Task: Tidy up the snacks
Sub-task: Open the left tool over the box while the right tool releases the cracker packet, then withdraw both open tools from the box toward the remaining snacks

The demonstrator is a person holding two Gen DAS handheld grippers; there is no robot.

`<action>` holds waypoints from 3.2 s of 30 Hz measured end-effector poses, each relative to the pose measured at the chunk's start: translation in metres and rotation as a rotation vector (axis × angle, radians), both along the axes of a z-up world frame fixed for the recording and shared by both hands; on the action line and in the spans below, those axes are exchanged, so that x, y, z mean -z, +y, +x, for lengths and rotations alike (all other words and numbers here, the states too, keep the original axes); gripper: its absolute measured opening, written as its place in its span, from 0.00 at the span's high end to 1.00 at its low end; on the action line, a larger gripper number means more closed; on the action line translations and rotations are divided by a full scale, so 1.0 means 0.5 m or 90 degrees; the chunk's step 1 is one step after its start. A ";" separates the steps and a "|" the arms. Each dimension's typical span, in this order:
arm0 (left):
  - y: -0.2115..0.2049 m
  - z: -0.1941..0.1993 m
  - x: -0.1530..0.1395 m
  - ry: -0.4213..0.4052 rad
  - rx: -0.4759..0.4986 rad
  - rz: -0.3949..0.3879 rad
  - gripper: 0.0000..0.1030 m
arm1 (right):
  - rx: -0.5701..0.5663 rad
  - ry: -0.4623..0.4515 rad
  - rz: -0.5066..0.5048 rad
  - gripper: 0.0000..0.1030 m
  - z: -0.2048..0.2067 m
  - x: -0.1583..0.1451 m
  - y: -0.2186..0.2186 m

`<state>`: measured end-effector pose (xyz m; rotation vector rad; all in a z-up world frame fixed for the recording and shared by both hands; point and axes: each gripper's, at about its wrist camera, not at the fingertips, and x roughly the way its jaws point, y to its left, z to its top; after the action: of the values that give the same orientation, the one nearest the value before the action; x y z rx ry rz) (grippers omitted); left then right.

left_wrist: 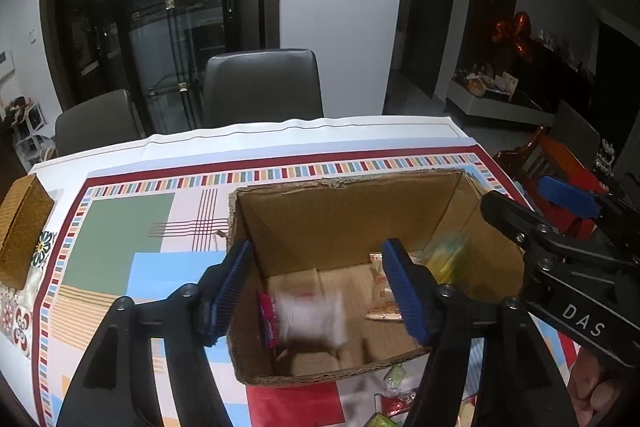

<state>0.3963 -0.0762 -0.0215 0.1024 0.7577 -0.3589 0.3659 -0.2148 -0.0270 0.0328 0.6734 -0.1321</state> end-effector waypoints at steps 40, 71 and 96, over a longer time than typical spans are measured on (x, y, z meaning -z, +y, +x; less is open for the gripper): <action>0.021 -0.115 -0.037 -0.020 -0.020 0.061 0.10 | 0.056 0.043 0.012 0.23 -0.111 -0.019 -0.037; 0.043 -0.258 0.118 0.049 0.029 0.075 0.10 | 0.063 0.139 0.042 0.23 -0.236 0.138 -0.011; 0.073 -0.331 0.286 0.110 0.076 0.083 0.19 | 0.062 0.144 0.016 0.23 -0.308 0.294 0.032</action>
<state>0.2310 -0.0396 -0.1646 0.2415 0.9488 -0.4352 0.2121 -0.1988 -0.1740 0.0756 0.9000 -0.2240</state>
